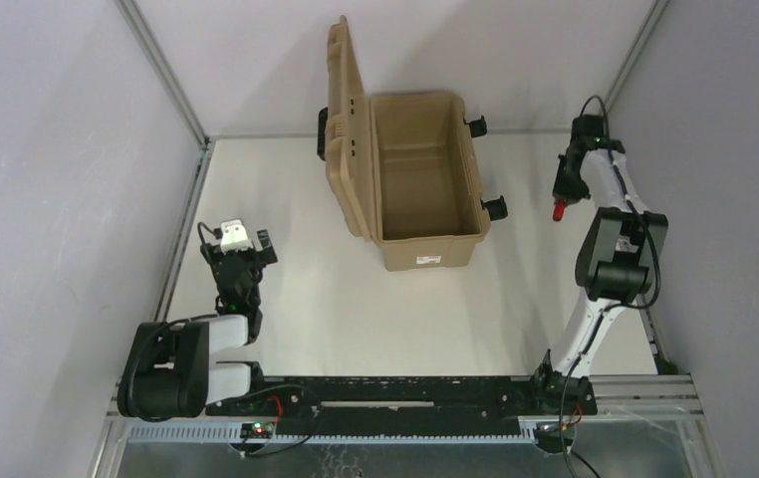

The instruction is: Put the screwdriver in the bin

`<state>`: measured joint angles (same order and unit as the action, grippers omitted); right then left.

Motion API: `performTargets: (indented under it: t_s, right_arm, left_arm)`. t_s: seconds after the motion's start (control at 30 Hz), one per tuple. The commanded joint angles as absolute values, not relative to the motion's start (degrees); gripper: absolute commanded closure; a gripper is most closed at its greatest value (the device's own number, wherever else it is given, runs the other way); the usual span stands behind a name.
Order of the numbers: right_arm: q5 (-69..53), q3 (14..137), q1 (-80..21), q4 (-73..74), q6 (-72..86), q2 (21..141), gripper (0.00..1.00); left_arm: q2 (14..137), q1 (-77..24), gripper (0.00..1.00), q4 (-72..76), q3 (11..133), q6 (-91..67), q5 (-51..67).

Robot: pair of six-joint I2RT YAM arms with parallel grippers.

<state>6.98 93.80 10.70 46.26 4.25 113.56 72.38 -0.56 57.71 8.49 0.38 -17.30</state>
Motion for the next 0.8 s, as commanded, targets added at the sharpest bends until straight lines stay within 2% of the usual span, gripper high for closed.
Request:
performTargets:
  t_s: [0.0, 0.13, 0.33, 0.57, 0.63, 0.77]
  right_arm:
    - [7.0, 100.5, 10.3, 52.0, 0.1, 104.1, 1.00]
    - [4.8, 108.1, 7.1, 59.2, -0.7, 102.0, 1.00]
    - [-0.7, 121.3, -3.4, 67.4, 9.0, 102.0, 1.00]
    - [-6.0, 138.3, -18.7, 69.1, 14.2, 110.6, 0.97]
    - [-6.8, 139.7, -21.1, 67.4, 14.9, 113.5, 0.97]
    - [-1.0, 136.8, -24.1, 62.8, 17.0, 117.7, 0.99]
  left_arm:
    - [72.2, -0.2, 0.00, 60.6, 11.0, 0.4, -16.8]
    - [72.2, -0.2, 0.00, 60.6, 11.0, 0.4, -16.8]
    - [72.2, -0.2, 0.00, 60.6, 11.0, 0.4, -16.8]
    - [72.2, -0.2, 0.00, 60.6, 11.0, 0.4, -16.8]
    - [72.2, -0.2, 0.00, 60.6, 11.0, 0.4, -16.8]
    - [72.2, -0.2, 0.00, 60.6, 11.0, 0.4, -16.8]
